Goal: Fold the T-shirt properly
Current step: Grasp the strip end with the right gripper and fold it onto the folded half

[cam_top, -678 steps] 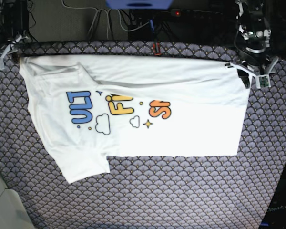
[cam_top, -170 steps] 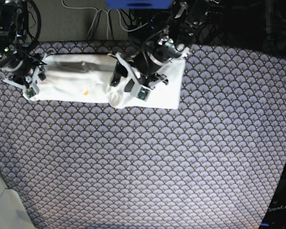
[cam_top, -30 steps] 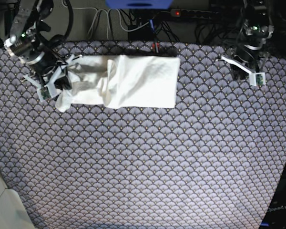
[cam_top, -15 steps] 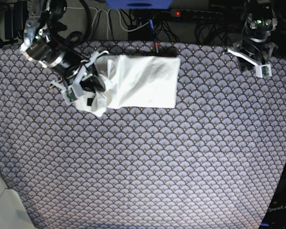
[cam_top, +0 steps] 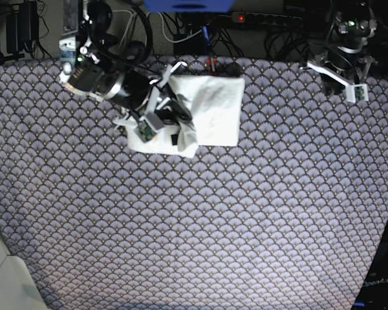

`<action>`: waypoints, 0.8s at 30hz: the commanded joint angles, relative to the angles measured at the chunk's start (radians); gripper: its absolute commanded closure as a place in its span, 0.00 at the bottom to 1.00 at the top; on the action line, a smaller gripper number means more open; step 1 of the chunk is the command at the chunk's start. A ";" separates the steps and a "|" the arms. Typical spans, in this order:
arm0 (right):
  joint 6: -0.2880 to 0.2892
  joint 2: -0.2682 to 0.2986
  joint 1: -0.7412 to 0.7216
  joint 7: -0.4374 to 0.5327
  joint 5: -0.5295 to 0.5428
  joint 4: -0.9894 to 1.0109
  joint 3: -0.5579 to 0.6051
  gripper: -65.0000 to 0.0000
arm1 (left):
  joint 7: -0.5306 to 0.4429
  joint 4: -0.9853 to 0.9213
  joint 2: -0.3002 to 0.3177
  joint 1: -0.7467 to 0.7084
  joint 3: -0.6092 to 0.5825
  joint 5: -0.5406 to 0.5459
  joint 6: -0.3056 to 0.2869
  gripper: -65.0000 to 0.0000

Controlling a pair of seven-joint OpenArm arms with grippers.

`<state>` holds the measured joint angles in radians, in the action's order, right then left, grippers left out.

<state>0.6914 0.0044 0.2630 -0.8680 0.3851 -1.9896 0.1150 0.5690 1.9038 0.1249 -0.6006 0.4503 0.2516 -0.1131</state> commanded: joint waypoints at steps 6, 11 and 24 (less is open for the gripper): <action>0.007 -0.027 -0.066 0.030 0.033 0.060 0.096 1.00 | -0.027 0.020 0.008 -0.023 0.006 0.004 0.000 0.81; 0.007 -0.027 -0.126 0.036 0.035 0.158 0.148 1.00 | -0.024 0.020 0.008 -0.025 0.006 0.004 0.000 0.81; 0.007 -0.045 -0.189 0.028 0.031 0.267 0.154 0.86 | -0.024 0.020 0.014 -0.020 0.006 0.004 0.000 0.81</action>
<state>0.6910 -0.0334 0.0792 -0.8604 0.3939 -1.7084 0.2684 0.5659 1.9049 0.1326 -0.6170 0.4507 0.2520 -0.1127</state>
